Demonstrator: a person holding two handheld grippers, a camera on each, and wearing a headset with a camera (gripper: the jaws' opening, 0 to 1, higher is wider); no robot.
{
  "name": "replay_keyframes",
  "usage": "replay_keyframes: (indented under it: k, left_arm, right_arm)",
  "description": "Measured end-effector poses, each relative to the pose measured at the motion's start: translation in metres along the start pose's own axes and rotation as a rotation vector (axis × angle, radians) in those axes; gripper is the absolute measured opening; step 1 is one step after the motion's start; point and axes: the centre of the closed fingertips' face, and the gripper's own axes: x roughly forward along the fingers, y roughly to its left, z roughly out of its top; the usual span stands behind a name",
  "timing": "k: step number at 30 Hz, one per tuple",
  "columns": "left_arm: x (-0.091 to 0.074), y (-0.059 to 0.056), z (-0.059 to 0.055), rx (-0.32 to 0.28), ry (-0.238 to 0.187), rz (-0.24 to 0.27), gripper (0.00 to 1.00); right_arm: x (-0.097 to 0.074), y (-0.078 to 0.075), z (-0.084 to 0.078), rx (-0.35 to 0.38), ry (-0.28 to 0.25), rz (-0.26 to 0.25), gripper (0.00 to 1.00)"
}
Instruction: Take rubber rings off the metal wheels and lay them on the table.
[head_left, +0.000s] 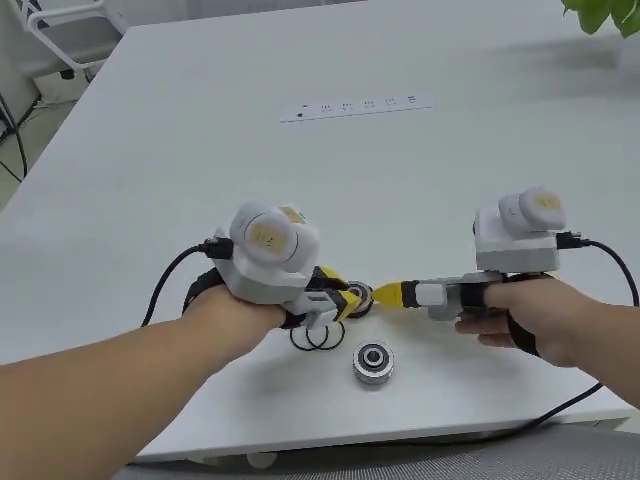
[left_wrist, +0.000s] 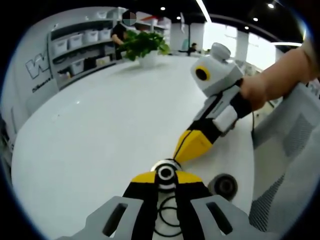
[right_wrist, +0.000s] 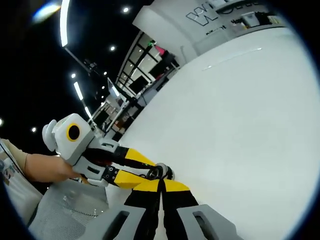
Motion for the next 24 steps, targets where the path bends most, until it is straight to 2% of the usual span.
replay_keyframes:
  k: [24]
  left_arm:
    - [-0.001,-0.002,0.0,0.012,0.002,0.007,0.12]
  right_arm:
    - [0.003,0.011,0.001,0.01,-0.011,0.039,0.0]
